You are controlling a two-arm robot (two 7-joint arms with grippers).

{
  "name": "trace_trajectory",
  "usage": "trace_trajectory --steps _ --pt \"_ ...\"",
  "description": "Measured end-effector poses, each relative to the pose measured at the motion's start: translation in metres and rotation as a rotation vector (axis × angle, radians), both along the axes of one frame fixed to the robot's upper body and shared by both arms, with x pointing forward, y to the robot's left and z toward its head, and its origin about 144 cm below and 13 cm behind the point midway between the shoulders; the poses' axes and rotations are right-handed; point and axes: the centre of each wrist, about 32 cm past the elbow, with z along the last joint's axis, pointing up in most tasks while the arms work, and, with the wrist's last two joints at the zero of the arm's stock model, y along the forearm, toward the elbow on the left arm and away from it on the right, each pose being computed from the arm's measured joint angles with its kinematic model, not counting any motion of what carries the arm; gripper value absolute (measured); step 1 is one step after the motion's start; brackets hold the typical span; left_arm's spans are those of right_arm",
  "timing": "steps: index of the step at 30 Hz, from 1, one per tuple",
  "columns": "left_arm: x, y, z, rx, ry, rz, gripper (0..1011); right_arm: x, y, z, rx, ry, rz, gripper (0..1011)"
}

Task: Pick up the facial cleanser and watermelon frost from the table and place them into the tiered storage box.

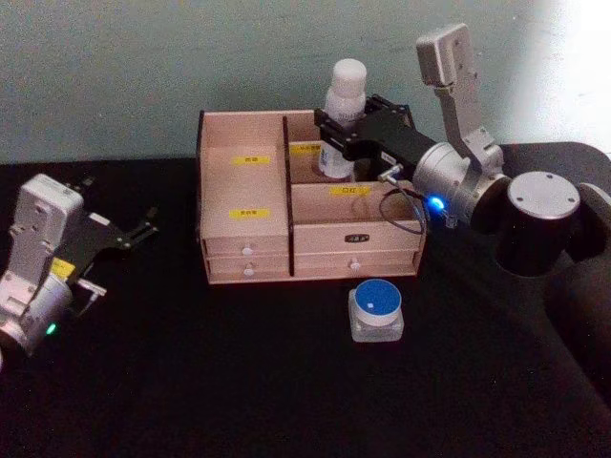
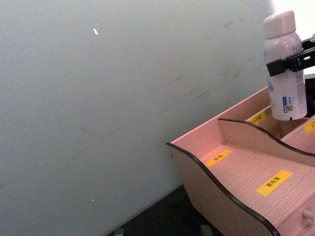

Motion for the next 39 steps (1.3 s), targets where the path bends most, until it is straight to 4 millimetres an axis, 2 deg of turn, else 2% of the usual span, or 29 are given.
trace_trajectory --steps 13,39 --pt "0.000 0.000 0.000 0.000 0.000 0.000 1001 0.011 0.007 -0.006 0.001 0.017 0.003 601" --pt "0.000 0.000 0.000 0.000 0.000 0.000 1001 0.013 0.011 -0.033 -0.025 0.096 -0.003 601"
